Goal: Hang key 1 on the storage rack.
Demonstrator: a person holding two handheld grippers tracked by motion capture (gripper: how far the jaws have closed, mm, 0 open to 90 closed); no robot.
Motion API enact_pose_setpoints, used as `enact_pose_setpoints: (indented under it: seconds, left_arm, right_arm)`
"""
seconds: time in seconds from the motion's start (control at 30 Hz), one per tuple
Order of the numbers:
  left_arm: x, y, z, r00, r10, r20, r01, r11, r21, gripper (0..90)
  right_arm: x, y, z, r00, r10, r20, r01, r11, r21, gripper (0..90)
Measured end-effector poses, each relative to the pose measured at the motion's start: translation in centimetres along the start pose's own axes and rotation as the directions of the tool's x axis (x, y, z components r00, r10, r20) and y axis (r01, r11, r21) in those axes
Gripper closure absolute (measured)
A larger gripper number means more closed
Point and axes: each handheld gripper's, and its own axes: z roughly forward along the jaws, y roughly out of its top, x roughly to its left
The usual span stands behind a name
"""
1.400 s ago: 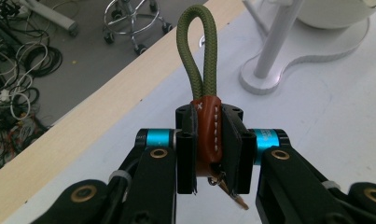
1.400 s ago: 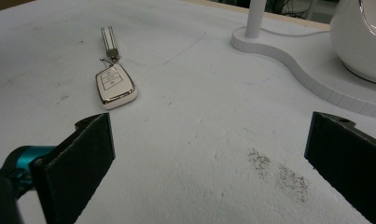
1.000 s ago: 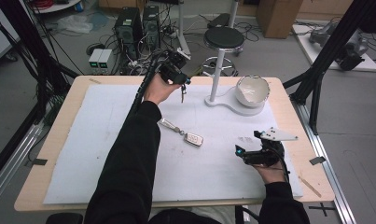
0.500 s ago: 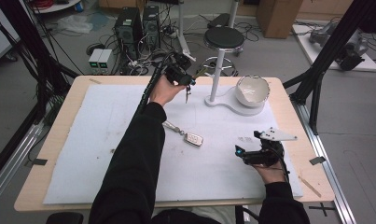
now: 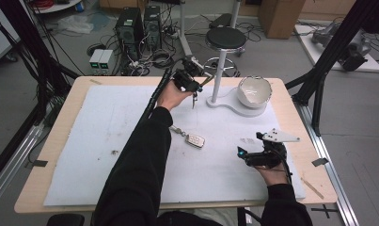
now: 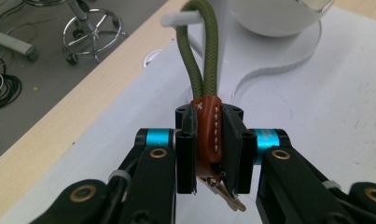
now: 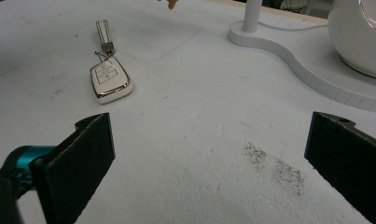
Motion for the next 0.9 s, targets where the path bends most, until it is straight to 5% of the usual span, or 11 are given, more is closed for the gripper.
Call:
enact_pose_setpoints:
  seconds: [0.1, 0.3, 0.43, 0.63, 0.73, 0.8, 0.9]
  left_arm:
    - [-0.2, -0.1, 0.4, 0.9997, 0.026, -0.005, -0.026, 0.9996, 0.015, 76.1]
    - [0.1, -0.3, 0.7, 0.9990, -0.008, 0.045, 0.007, 0.9999, 0.014, 71.4]
    - [0.6, -0.5, 0.6, 0.9914, -0.072, 0.110, 0.071, 0.9974, 0.016, 48.7]
    - [0.9, -1.0, 0.3, 0.9893, -0.091, 0.114, 0.090, 0.9958, 0.016, 13.5]
    - [0.8, -1.5, 0.2, 0.9786, -0.095, 0.182, 0.089, 0.9951, 0.043, 4.8]
    - [0.6, -1.9, -0.1, 0.9847, -0.077, 0.156, 0.072, 0.9967, 0.038, 4.0]
    - [0.8, -2.5, -0.7, 0.9833, -0.088, 0.159, 0.086, 0.9961, 0.018, 1.6]
  right_arm:
    - [-0.1, 0.0, 0.0, 1.0000, 0.004, -0.001, -0.004, 1.000, 0.002, 0.5]
    - [0.0, 0.0, 0.2, 1.0000, 0.002, -0.002, -0.002, 1.000, 0.011, 0.5]
    - [-0.1, 0.0, 0.2, 1.0000, 0.002, -0.003, -0.002, 1.000, 0.009, 0.5]
    - [-0.1, 0.0, 0.2, 1.0000, -0.004, -0.004, 0.004, 1.000, 0.010, 0.5]
    - [-0.1, 0.0, 0.2, 1.0000, -0.002, -0.004, 0.003, 1.000, 0.011, 0.5]
    - [-0.1, 0.0, 0.3, 1.0000, -0.005, -0.003, 0.005, 1.000, 0.011, 0.5]
    - [0.0, 0.0, 0.3, 1.0000, -0.001, -0.007, 0.001, 1.000, 0.015, 0.5]
